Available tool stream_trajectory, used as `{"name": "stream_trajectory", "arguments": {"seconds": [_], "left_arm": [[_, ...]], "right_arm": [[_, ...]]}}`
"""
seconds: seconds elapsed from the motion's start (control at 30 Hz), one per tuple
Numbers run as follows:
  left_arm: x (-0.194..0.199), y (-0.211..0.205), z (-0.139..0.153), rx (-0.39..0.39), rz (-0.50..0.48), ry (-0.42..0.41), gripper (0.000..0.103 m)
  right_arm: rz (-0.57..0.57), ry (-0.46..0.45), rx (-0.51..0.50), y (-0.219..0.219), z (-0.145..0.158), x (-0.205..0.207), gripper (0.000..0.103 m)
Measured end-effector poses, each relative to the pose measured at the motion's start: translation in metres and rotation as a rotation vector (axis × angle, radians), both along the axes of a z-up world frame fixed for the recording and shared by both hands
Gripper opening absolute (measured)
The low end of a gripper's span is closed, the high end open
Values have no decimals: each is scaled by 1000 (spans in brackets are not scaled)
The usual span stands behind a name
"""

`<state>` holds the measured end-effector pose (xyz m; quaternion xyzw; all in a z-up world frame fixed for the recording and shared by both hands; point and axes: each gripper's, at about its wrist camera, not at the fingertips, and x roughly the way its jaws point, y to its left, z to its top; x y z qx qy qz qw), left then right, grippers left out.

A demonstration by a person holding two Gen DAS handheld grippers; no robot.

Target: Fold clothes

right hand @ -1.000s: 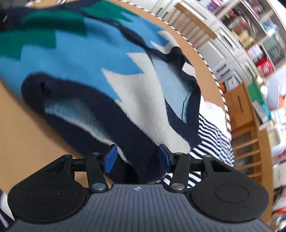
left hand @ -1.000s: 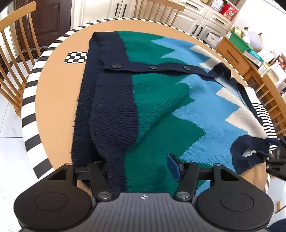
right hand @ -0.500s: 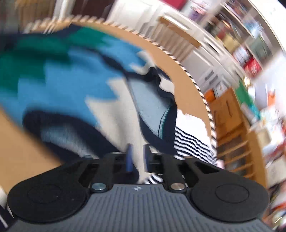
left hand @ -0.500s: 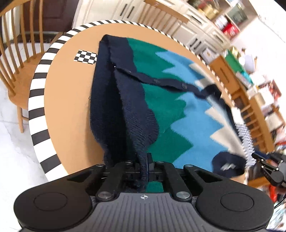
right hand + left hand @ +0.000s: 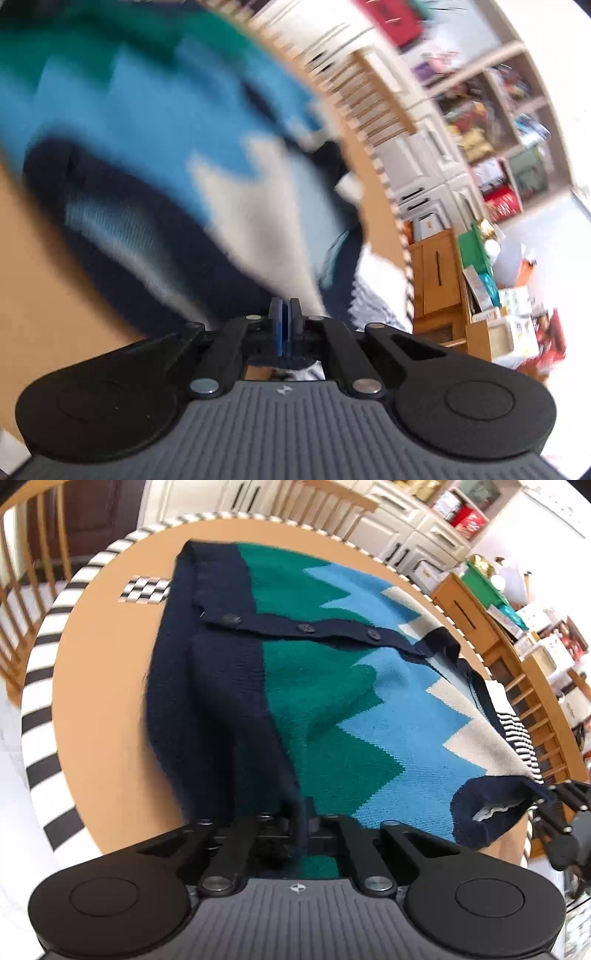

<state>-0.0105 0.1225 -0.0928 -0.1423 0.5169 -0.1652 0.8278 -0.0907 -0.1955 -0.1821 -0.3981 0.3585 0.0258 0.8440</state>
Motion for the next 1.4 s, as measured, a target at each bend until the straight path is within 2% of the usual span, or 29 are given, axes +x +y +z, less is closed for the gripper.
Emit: {"name": "stream_trajectory", "arguments": {"seconds": [0.1, 0.2, 0.27, 0.4, 0.47, 0.57, 0.63, 0.67, 0.7, 0.73, 0.77, 0.8, 0.87, 0.97, 1.03, 1.07, 1.1, 1.17, 1.33, 1.37, 1.4], "left_arm": [[-13, 22, 13, -59, 30, 10, 2], [-33, 51, 26, -95, 67, 24, 3], [-47, 64, 24, -80, 83, 40, 2], [-68, 74, -5, -67, 93, 120, 3], [-74, 70, -19, -69, 80, 165, 4], [-77, 65, -21, -77, 53, 182, 4], [-78, 65, -14, -93, 22, 178, 9], [-78, 64, -11, -97, 5, 176, 14], [-78, 62, -8, -97, -18, 176, 21], [-78, 59, -6, -96, -42, 176, 26], [-78, 54, -5, -91, -63, 174, 35], [-78, 48, -4, -84, -79, 172, 40], [-77, 40, -7, -63, -96, 175, 41], [-76, 37, -15, -54, -94, 187, 40], [-77, 39, -18, -62, -83, 190, 28], [-77, 40, -18, -63, -83, 189, 14], [-78, 42, -16, -56, -92, 183, 6], [-82, 46, -12, -31, -121, 177, 7], [-86, 44, -20, -7, -152, 234, 8], [-86, 44, -18, -5, -159, 236, 11], [-86, 46, -14, -4, -162, 236, 19]], "right_arm": [[-65, -52, 124, -19, 47, -16, 1], [-174, -21, 290, -50, 79, -36, 1], [-242, 50, 354, -65, 75, -48, 1], [-288, 241, 374, -73, 17, -63, 2], [-296, 305, 386, -72, 3, -65, 4], [-271, 358, 525, -76, 21, -62, 10], [-232, 384, 652, -77, 41, -59, 14], [-207, 402, 714, -75, 49, -57, 19], [-176, 429, 776, -68, 53, -53, 42], [-143, 458, 830, -60, 55, -50, 59], [-108, 490, 869, -49, 52, -47, 56], [-85, 530, 889, -35, 46, -44, 51], [-91, 616, 891, -13, 28, -34, 44], [-166, 695, 921, 1, 0, -26, 22], [-196, 691, 963, 3, -3, -29, 12], [-174, 675, 979, 3, 2, -30, 11], [-133, 664, 970, 4, 7, -32, 10], [-55, 673, 911, 6, 18, -39, 10], [-85, 757, 877, -2, 16, -40, 10], [-94, 764, 876, -4, 19, -38, 12], [-103, 763, 874, -7, 27, -35, 15]]}}
